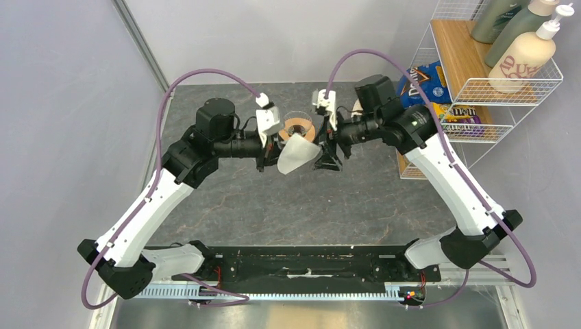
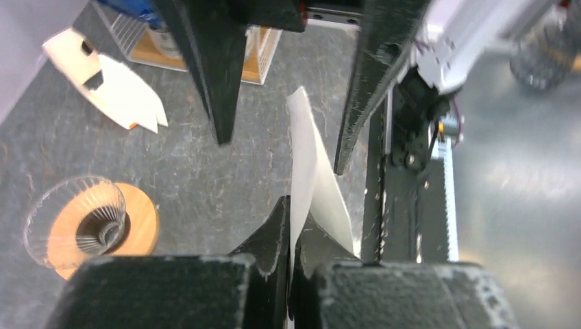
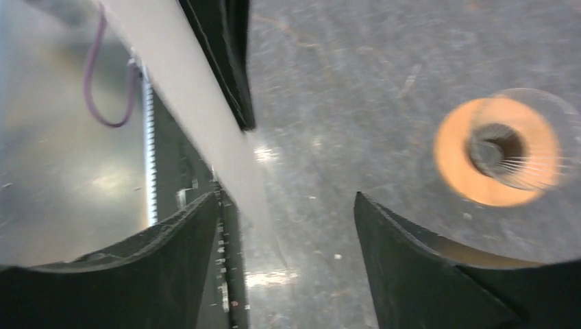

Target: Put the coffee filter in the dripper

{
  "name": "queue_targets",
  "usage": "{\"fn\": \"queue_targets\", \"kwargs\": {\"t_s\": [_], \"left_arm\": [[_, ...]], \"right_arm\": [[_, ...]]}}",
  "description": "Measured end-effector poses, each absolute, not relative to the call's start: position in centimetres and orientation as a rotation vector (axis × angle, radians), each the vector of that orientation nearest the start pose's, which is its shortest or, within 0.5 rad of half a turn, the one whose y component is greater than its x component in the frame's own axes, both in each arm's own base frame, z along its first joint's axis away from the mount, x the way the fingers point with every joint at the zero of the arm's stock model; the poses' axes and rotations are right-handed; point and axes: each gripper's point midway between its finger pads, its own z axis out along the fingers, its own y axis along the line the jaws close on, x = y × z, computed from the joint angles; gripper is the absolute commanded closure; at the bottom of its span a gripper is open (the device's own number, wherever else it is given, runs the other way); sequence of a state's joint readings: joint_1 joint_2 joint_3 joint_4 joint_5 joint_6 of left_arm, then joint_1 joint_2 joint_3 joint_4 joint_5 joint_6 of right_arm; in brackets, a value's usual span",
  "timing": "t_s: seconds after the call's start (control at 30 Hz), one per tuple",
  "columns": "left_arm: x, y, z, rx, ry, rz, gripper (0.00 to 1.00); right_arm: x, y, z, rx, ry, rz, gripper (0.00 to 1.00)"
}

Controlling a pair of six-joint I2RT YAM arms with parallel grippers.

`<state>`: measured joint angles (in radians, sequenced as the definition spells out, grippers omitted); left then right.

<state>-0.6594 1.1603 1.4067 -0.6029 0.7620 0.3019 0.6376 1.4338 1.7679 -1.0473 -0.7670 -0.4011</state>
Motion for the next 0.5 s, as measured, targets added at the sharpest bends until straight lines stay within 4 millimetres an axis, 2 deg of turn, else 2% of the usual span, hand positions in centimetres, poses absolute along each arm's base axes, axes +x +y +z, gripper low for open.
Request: {"fn": "queue_targets", "kwargs": {"t_s": [0.07, 0.17, 0.33, 0.5], "left_arm": [[19.5, -28.4, 36.7, 1.205, 1.51, -0.985, 0.98], [21.8, -28.2, 37.0, 0.98, 1.666, -1.049, 0.98], [25.5, -28.7, 36.5, 0.69, 1.894, -1.151, 0.98], [25.2, -29.3, 35.9, 0.597, 1.991, -1.247, 0.98]], "right_arm": [[21.6, 27.8, 35.0, -1.399, 1.681, 0.925, 0.09], [22.5, 26.8, 35.4, -1.394, 1.605, 0.812, 0.04], [23.6, 25.5, 36.0, -1.429, 1.458, 0.604, 0.03], [26.2, 25.3, 36.7, -1.451, 1.35, 0.431, 0.03]]}}
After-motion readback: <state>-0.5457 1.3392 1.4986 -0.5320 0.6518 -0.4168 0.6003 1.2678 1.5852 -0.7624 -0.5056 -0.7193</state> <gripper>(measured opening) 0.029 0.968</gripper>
